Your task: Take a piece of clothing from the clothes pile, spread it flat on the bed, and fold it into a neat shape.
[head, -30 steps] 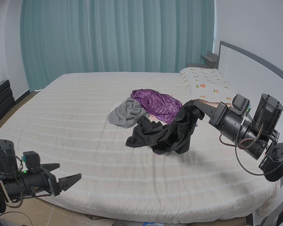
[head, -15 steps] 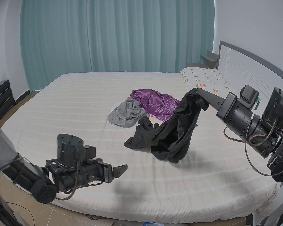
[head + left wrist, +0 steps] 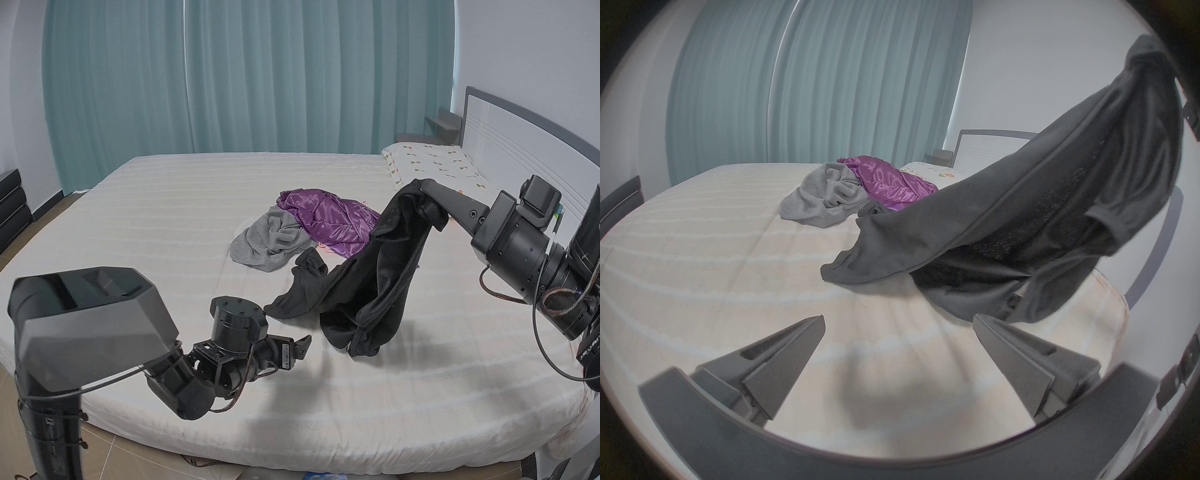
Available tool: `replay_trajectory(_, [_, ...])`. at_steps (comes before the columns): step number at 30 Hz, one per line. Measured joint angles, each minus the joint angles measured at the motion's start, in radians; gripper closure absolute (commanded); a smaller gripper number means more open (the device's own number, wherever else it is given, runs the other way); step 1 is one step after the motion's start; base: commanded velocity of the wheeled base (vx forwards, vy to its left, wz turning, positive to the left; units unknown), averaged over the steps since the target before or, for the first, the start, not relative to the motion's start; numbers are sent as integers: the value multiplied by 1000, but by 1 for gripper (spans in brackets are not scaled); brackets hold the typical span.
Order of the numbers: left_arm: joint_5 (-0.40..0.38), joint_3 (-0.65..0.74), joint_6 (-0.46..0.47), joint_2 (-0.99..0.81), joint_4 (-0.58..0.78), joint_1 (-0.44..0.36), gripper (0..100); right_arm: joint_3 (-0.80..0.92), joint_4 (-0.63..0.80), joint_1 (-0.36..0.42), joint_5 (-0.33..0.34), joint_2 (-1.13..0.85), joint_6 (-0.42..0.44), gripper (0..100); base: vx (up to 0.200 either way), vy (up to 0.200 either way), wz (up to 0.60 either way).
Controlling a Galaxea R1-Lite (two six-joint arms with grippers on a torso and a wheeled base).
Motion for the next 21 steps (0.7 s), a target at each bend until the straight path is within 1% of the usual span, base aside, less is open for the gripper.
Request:
replay_trajectory(6, [9, -94, 14, 119, -63, 16, 0, 3, 4, 5, 0, -17, 0, 100, 0, 0, 0])
replay_trajectory(13, [13, -192, 17, 193, -61, 71, 0, 7, 8, 6, 1, -34, 0, 100, 0, 0, 0])
replay_trajectory(21, [11, -324, 18, 288, -59, 80, 0, 7, 11, 5, 2, -42, 0, 100, 0, 0, 0])
